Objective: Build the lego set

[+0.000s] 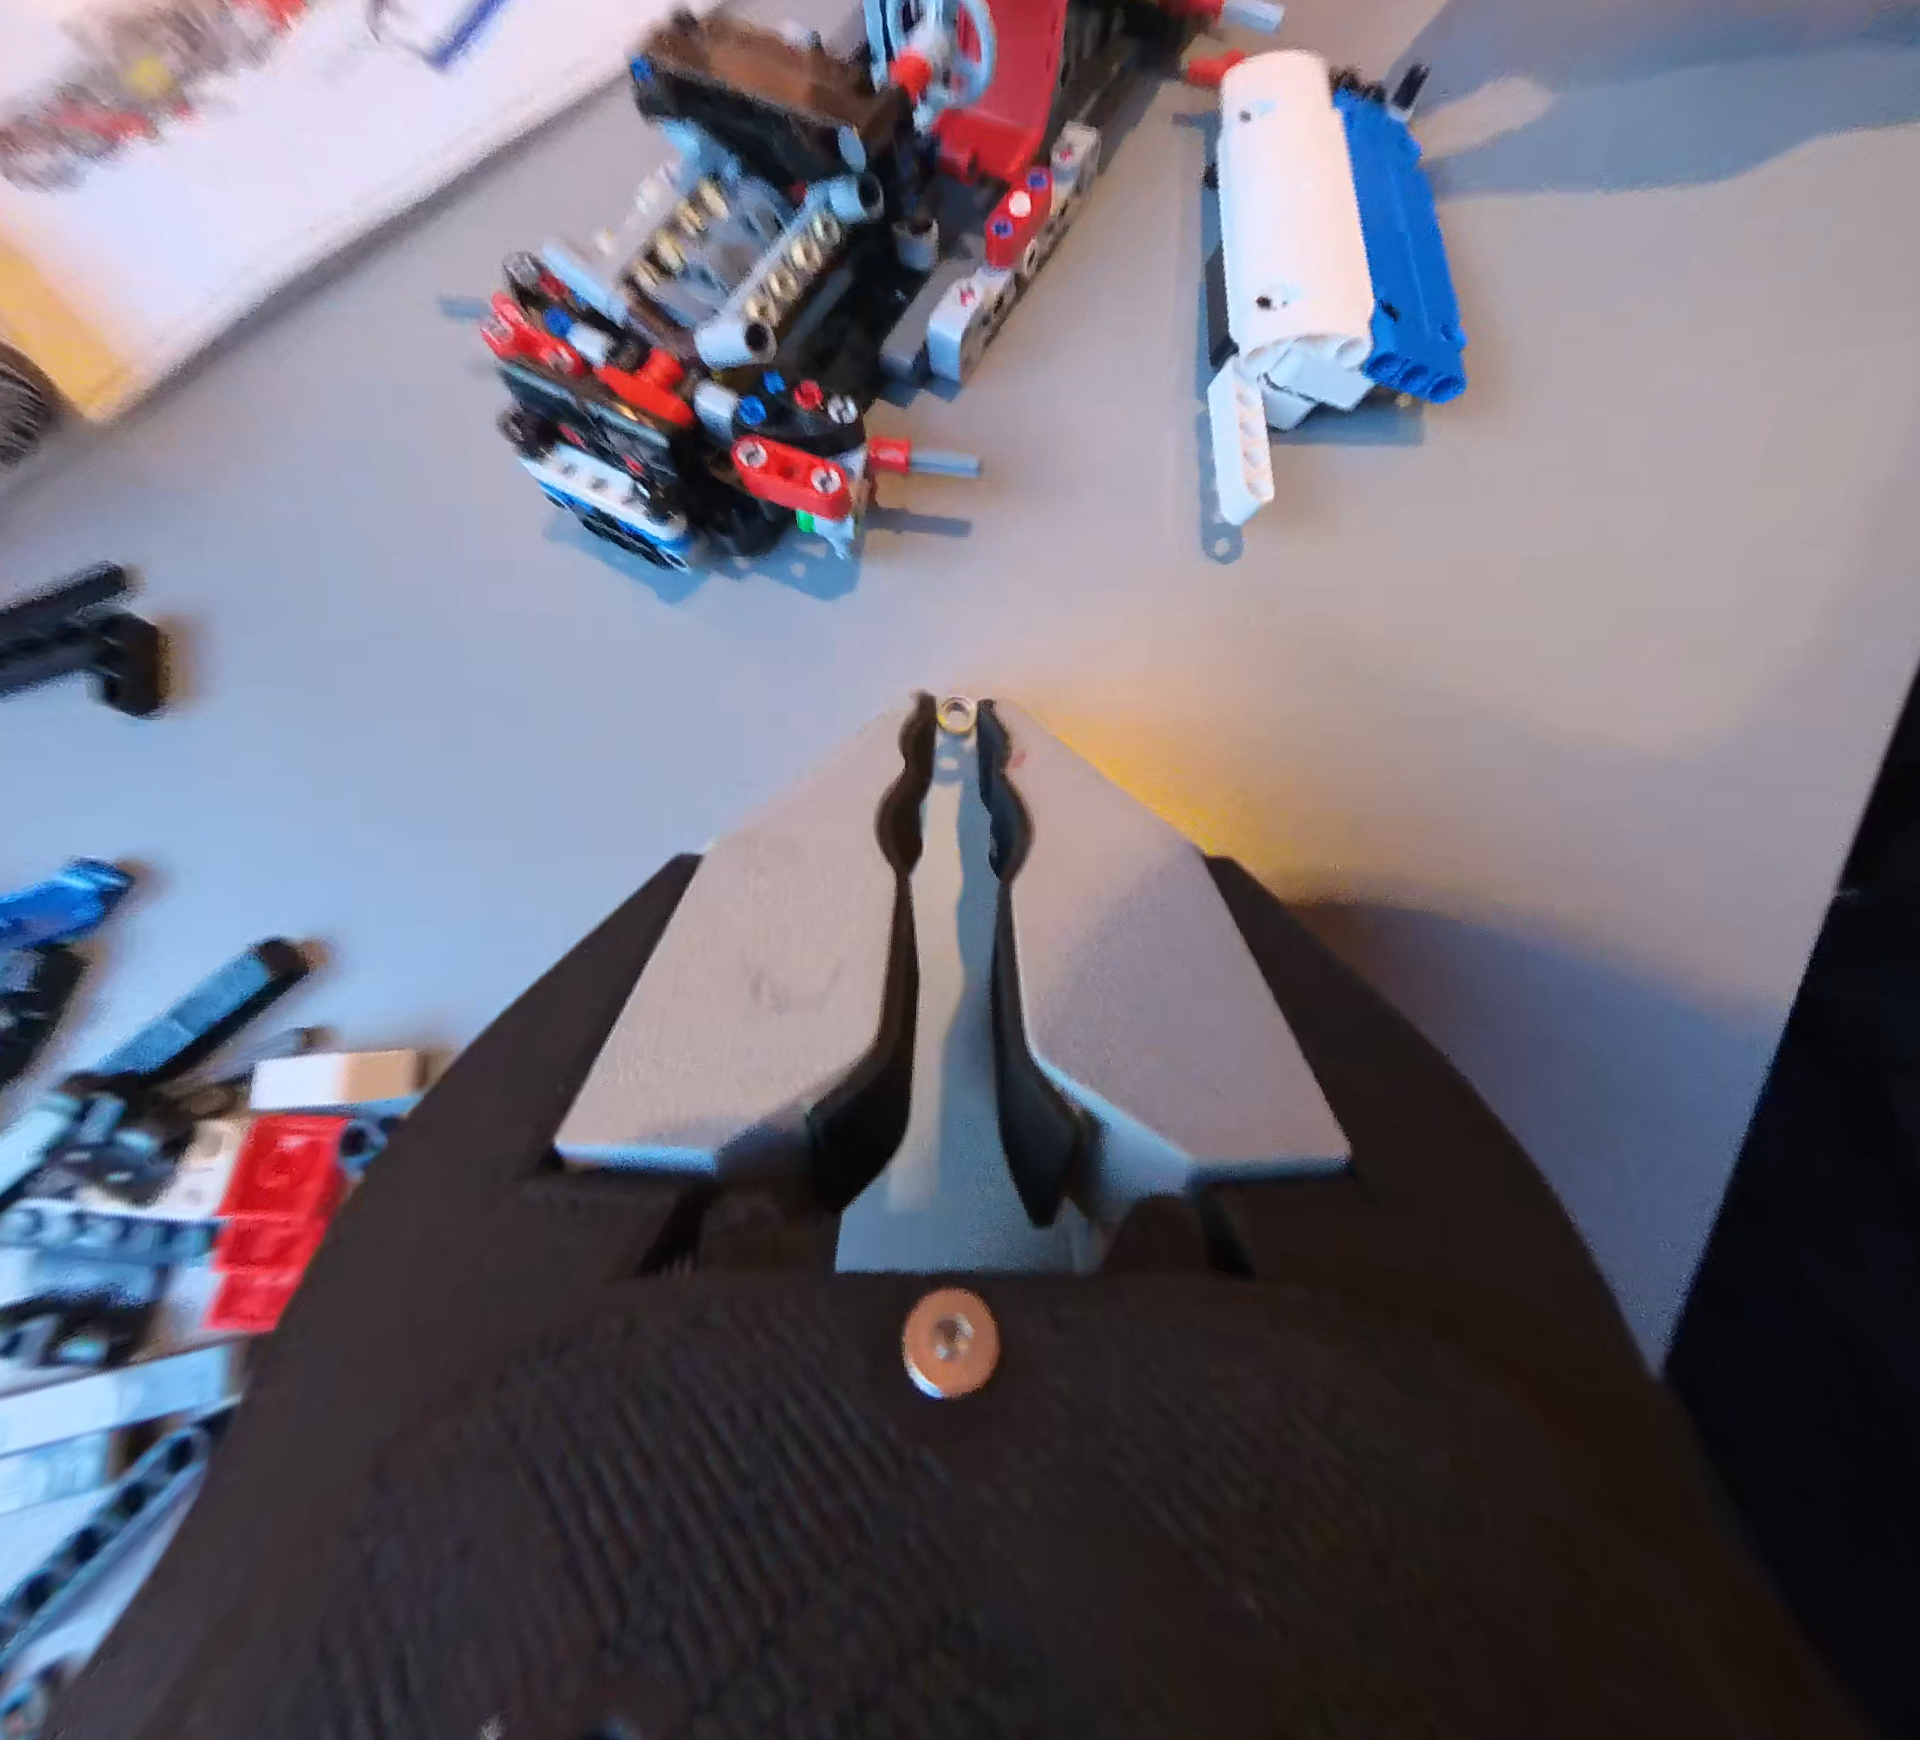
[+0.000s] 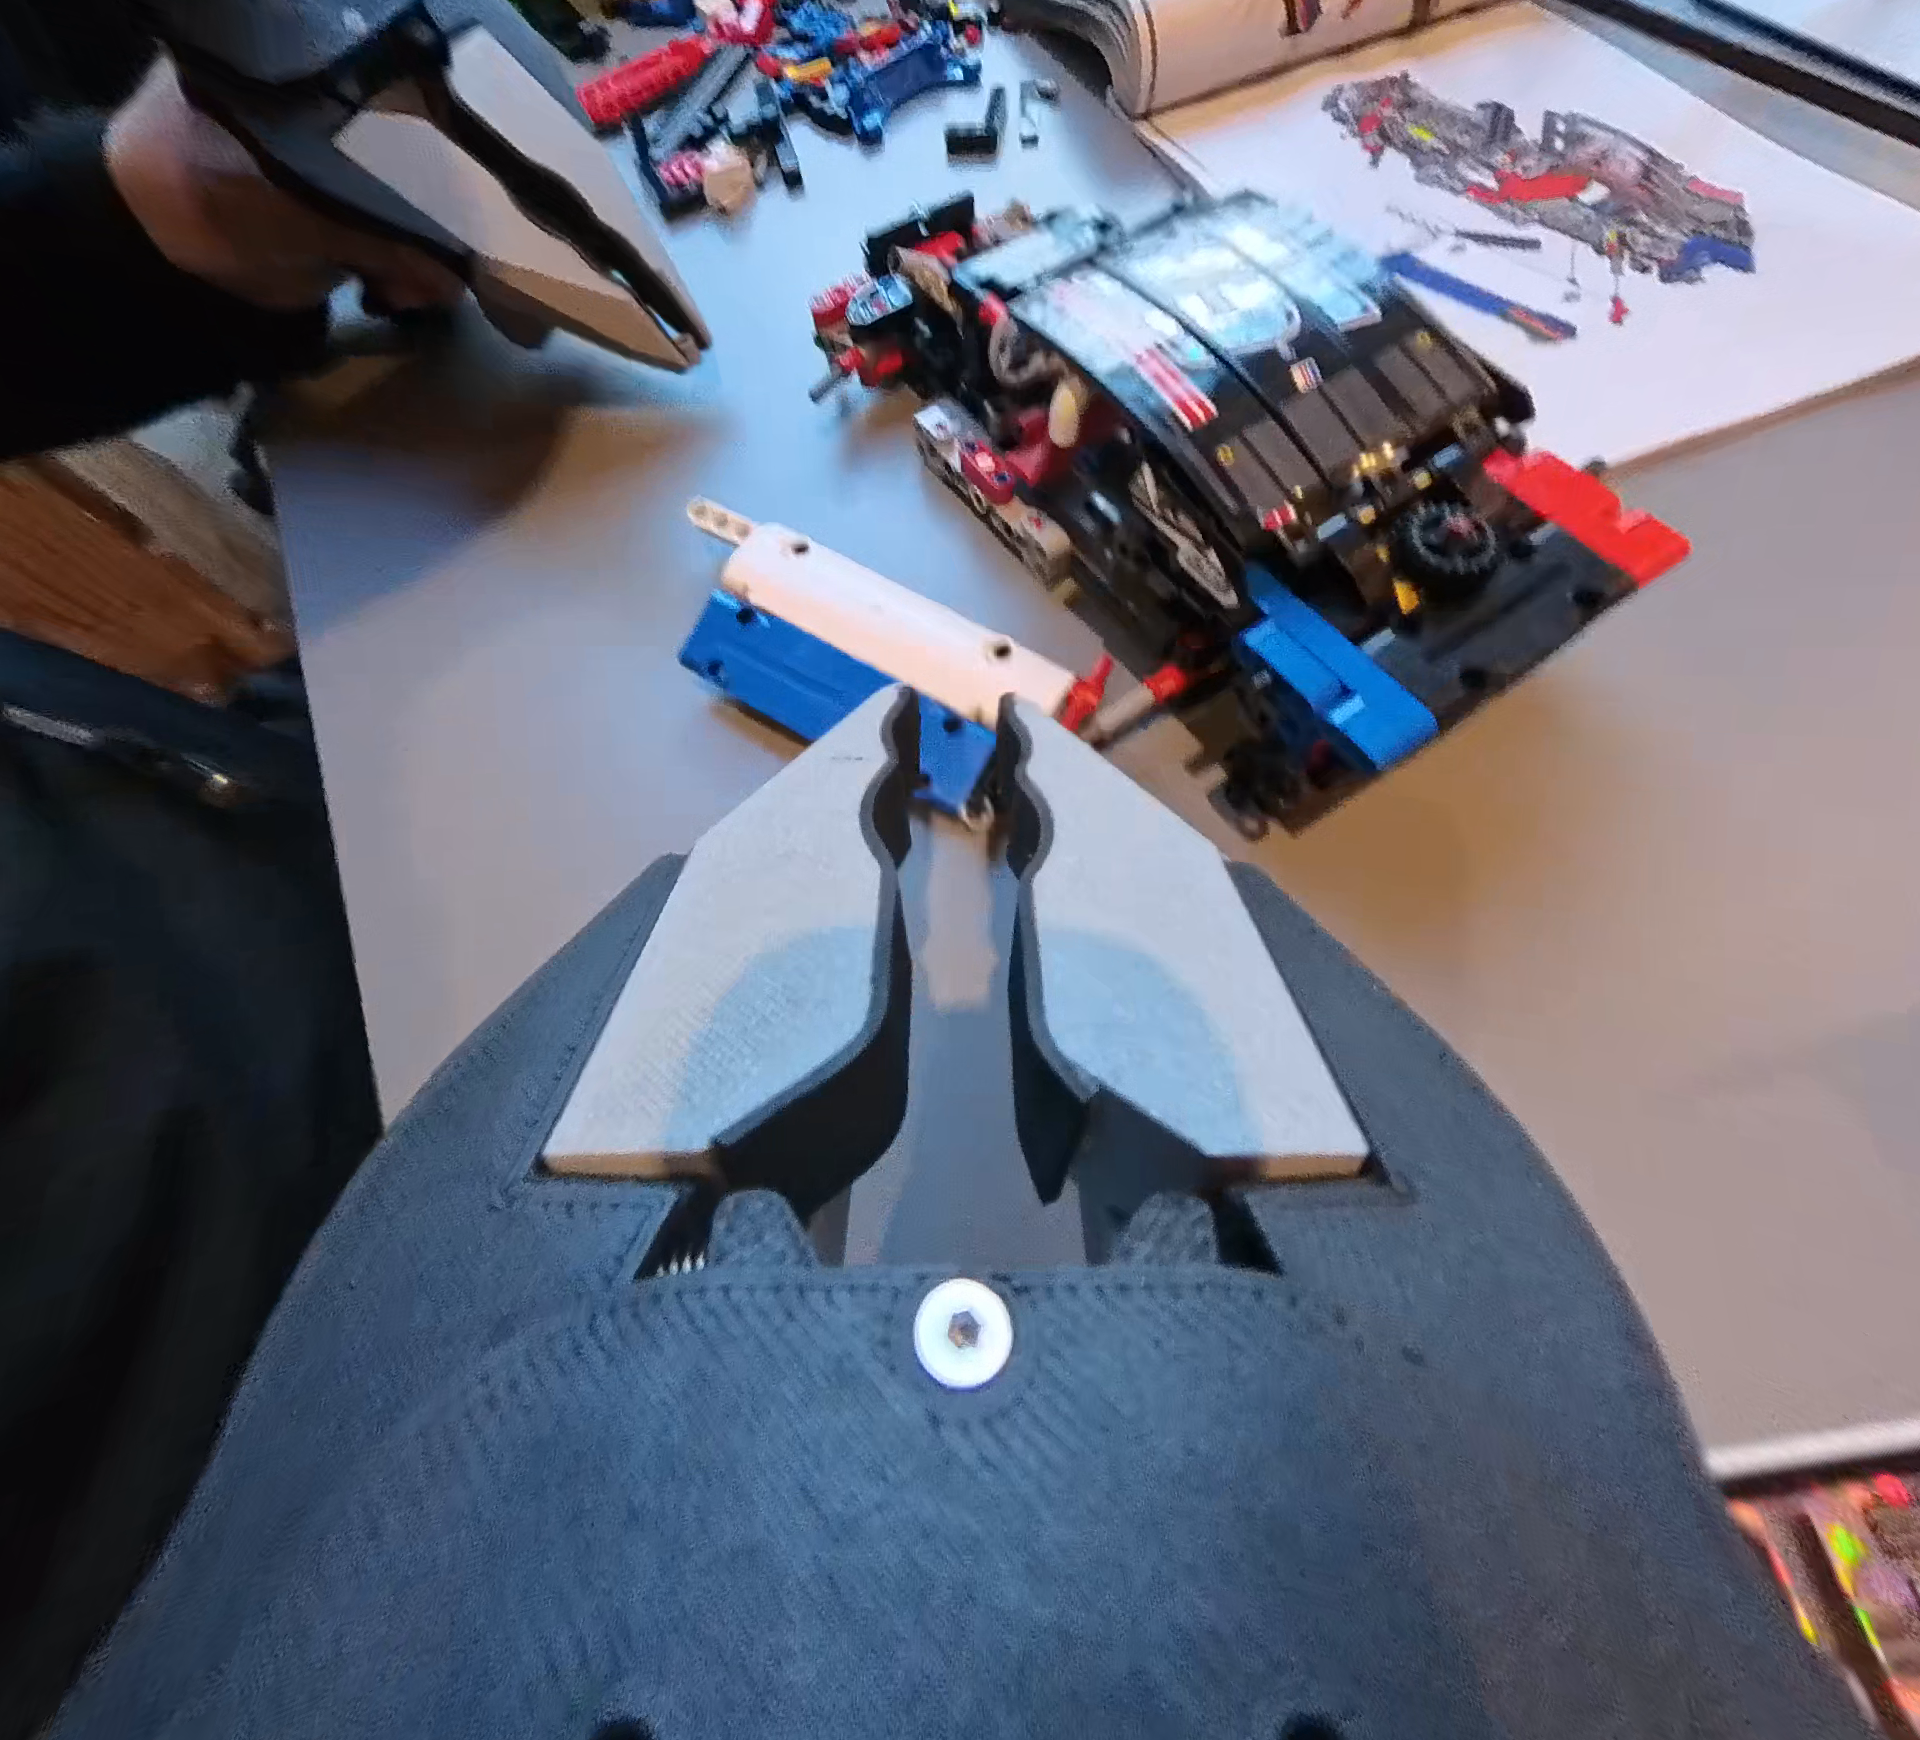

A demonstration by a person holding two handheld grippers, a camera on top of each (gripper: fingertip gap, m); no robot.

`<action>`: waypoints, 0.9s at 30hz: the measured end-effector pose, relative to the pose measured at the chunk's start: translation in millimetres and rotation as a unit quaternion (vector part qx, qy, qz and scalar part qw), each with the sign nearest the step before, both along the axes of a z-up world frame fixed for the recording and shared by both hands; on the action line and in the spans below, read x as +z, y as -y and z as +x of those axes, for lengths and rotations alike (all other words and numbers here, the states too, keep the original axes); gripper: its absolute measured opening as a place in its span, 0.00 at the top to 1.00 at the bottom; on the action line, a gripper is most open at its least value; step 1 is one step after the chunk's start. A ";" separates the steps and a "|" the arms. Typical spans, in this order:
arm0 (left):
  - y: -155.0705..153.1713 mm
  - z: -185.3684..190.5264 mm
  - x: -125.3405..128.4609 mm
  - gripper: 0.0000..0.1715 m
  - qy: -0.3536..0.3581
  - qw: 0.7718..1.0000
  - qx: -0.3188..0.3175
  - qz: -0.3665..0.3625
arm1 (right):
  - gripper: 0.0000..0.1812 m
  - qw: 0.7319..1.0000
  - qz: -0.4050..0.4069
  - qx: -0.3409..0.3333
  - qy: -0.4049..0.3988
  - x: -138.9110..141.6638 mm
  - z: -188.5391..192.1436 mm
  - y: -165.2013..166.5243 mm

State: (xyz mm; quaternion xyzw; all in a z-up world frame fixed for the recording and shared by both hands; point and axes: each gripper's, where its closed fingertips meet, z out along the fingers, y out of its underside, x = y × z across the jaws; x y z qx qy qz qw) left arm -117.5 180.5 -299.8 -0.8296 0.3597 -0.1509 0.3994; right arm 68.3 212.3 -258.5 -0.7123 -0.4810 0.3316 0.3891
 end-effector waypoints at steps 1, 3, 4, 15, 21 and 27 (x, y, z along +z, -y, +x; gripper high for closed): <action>-1.9 -2.8 7.3 0.98 0.001 1.000 -0.005 0.030 | 0.94 1.000 -0.004 0.005 -0.009 5.9 -6.6 0.2; -4.9 -9.2 24.0 0.97 0.003 0.996 -0.018 0.093 | 0.94 0.999 -0.015 0.020 -0.028 18.6 -22.0 0.1; -6.2 -12.4 34.6 0.97 0.008 0.991 -0.025 0.130 | 0.93 0.999 -0.023 0.030 -0.038 25.8 -31.1 0.1; 36.9 -32.1 77.0 0.97 0.051 0.958 -0.042 0.279 | 0.93 0.974 -0.103 0.174 -0.098 72.4 -138.7 10.5; 52.9 -52.2 74.3 0.97 0.023 0.948 -0.025 0.318 | 0.93 0.968 -0.103 0.218 -0.072 65.8 -179.5 11.1; 53.2 -61.6 79.3 0.97 0.056 0.948 -0.002 0.312 | 0.93 0.959 -0.101 0.263 -0.045 62.6 -208.2 13.5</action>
